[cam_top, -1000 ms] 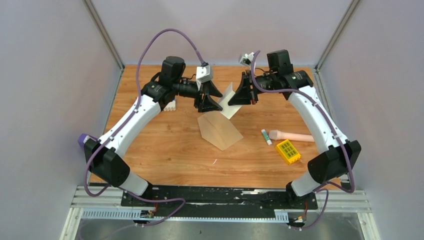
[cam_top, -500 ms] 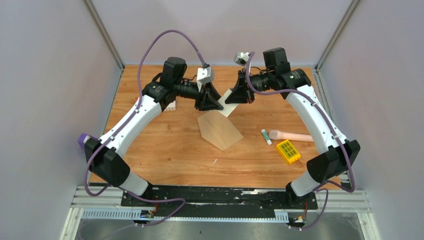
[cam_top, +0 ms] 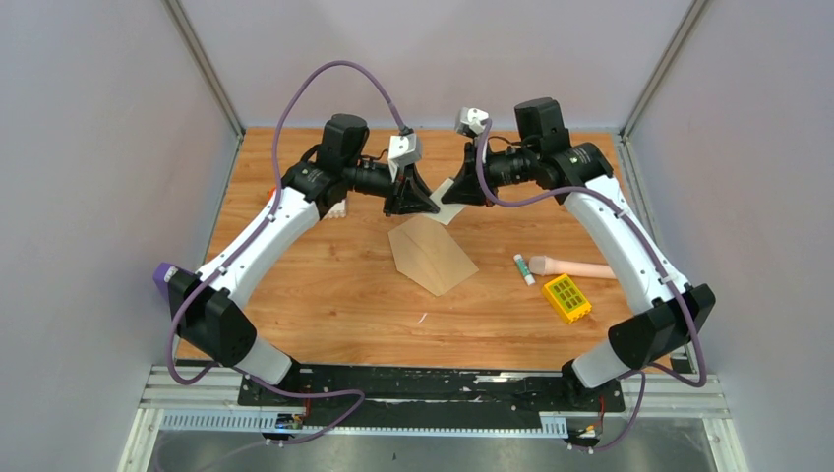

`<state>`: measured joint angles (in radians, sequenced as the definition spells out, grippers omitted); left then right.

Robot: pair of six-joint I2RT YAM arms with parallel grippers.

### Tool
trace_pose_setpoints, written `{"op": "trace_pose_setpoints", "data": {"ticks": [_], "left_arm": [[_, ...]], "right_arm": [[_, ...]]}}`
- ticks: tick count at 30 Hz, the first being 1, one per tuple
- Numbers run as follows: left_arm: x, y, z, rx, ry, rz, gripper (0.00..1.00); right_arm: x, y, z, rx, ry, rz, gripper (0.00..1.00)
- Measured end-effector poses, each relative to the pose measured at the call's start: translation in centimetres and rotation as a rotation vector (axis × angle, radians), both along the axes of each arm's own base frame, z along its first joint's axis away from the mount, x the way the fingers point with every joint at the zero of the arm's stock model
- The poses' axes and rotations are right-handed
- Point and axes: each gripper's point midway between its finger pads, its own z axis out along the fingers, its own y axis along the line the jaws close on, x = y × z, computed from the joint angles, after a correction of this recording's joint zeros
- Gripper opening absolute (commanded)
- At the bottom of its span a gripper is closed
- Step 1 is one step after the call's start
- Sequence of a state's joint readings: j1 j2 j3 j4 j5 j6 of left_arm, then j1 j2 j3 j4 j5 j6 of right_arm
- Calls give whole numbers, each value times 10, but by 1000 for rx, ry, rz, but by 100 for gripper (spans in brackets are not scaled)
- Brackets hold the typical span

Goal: Place the letter into the envelope and seal it
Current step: Fold the letter.

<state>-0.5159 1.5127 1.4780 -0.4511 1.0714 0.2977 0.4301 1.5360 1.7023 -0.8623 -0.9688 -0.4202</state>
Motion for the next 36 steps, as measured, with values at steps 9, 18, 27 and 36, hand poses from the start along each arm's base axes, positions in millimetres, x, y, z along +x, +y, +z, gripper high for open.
{"op": "trace_pose_setpoints", "data": {"ticks": [9,18,27,36], "left_arm": [[1,0,1,-3,-6,0,3],[1,0,1,-3,-2,1,0],[0,0,1,-3,-1,-1,1],[-10,2,-6,8,-19,-55,2]], "right_arm": [[-3,-3,4,-10,-84,4,17],[-4,-9,8,-21,-154,-7,47],[-12,-28,27,-52,-271,-50,81],[-3,-40,75,-15,-323,-93,86]]}}
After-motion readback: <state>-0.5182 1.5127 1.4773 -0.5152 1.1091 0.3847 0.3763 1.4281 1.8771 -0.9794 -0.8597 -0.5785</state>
